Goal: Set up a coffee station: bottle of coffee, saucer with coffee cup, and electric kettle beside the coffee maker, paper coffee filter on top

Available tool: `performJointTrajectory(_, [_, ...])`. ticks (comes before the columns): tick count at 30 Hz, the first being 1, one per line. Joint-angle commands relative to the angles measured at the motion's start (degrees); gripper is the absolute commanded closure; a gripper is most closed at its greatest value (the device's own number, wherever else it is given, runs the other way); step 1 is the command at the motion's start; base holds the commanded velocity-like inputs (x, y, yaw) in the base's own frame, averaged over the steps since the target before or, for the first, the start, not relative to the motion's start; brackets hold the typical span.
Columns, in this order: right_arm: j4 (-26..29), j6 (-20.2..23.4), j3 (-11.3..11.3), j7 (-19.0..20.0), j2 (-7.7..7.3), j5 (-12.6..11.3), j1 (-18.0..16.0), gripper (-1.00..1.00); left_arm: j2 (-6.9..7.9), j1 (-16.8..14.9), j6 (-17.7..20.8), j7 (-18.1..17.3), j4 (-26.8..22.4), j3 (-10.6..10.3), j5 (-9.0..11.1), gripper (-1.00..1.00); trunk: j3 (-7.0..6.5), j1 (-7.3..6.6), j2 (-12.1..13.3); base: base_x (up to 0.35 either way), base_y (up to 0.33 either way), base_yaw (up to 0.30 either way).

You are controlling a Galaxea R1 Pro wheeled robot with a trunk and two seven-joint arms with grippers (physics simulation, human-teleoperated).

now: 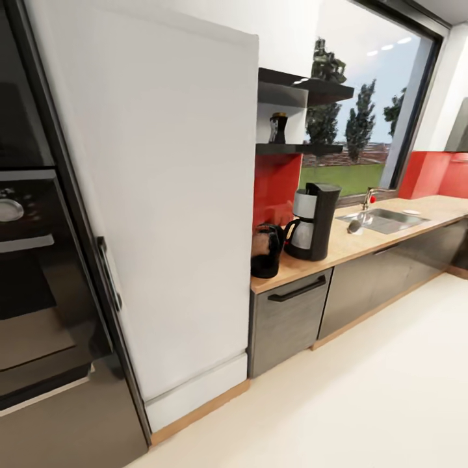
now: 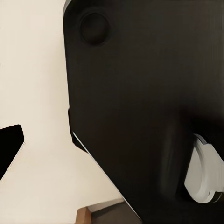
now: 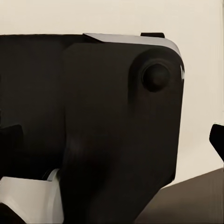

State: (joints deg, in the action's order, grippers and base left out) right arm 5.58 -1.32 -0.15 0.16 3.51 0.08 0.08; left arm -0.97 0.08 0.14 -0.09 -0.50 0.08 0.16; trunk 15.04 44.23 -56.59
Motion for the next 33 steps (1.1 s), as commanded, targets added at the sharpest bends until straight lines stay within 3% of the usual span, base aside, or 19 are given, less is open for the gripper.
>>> performJointTrajectory(1, [0.0, -0.1, 0.0, 0.0, 0.01, 0.0, 0.0, -1.0, 0.0, 0.0, 0.0, 0.0, 0.0, 0.0, 0.0, -1.0, -0.14, -0.22, 0.4, 0.0, 0.0, -0.264])
performJointTrajectory(33, [0.1, -0.2, 0.0, 0.0, 0.01, 0.0, 0.0, -1.0, -0.09, 0.0, -0.1, 0.0, -0.1, 0.0, 0.0, -1.0, -5.88, -7.25, 13.2, 0.0, 0.0, -0.263])
